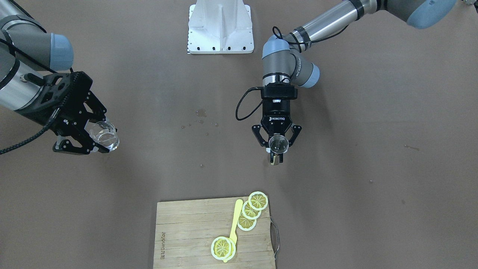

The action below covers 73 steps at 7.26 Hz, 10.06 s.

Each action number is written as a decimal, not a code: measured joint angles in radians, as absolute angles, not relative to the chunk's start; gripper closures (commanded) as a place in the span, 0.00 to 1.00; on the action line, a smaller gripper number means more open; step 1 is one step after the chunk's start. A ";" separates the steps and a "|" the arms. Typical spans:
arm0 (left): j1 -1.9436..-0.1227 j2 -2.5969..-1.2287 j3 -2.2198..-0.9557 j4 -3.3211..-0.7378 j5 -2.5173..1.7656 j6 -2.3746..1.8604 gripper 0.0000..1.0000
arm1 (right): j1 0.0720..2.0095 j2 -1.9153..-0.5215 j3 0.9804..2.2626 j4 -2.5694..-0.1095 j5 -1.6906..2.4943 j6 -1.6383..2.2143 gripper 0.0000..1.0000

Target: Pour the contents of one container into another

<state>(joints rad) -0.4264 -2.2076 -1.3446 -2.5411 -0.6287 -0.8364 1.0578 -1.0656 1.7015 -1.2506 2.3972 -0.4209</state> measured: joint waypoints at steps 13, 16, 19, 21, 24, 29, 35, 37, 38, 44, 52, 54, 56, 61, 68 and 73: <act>-0.378 -2.311 -1.324 -2.569 -0.723 -0.638 1.00 | 0.933 -0.756 1.605 -1.646 2.256 -0.610 1.00; -0.376 -2.324 -1.324 -2.570 -0.725 -0.639 1.00 | 0.918 -0.687 1.560 -1.696 2.244 -0.611 1.00; -0.372 -2.338 -1.322 -2.573 -0.749 -0.640 1.00 | 0.898 -0.630 1.541 -1.768 2.222 -0.617 1.00; -0.370 -2.348 -1.321 -2.575 -0.765 -0.640 1.00 | 0.893 -0.598 1.530 -1.829 2.210 -0.658 1.00; -0.362 -2.363 -1.314 -2.574 -0.783 -0.640 1.00 | 0.871 -0.555 1.498 -1.888 2.180 -0.678 1.00; -0.353 -2.368 -1.311 -2.574 -0.800 -0.641 1.00 | 0.853 -0.526 1.483 -1.994 2.155 -0.741 1.00; -0.351 -2.368 -1.305 -2.576 -0.805 -0.650 1.00 | 0.848 -0.498 1.483 -2.138 2.135 -0.781 1.00; -0.351 -2.368 -1.300 -2.576 -0.820 -0.651 1.00 | 0.840 -0.483 1.476 -2.185 2.113 -0.782 1.00; -0.351 -2.368 -1.299 -2.577 -0.823 -0.652 1.00 | 0.832 -0.468 1.459 -2.202 2.099 -0.782 1.00; -0.352 -2.368 -1.292 -2.602 -0.824 -0.652 1.00 | 0.789 -0.364 1.336 -2.289 2.000 -0.807 1.00; -0.352 -2.368 -1.291 -2.606 -0.821 -0.652 1.00 | 0.765 -0.264 1.201 -2.366 1.891 -0.881 1.00; -0.352 -2.368 -1.290 -2.606 -0.821 -0.652 1.00 | 0.762 -0.241 1.167 -2.367 1.877 -0.883 1.00; -0.352 -2.368 -1.289 -2.606 -0.820 -0.652 1.00 | 0.761 -0.235 1.157 -2.363 1.875 -0.884 1.00; -0.353 -2.368 -1.289 -2.608 -0.819 -0.652 1.00 | 0.775 -0.328 1.286 -2.258 1.980 -0.887 1.00; -0.404 -2.309 -1.325 -2.622 -0.819 -0.644 1.00 | 0.963 -0.769 1.740 -2.063 2.207 -0.880 1.00; -0.501 -1.919 -1.476 -2.820 -0.837 -0.648 1.00 | 1.065 -1.217 1.833 -1.565 2.404 -0.879 1.00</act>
<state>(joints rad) -0.5006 -1.9190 -1.4763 -2.8199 -0.8368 -0.6479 1.0651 -1.2174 1.8327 -1.5649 2.4038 -0.8787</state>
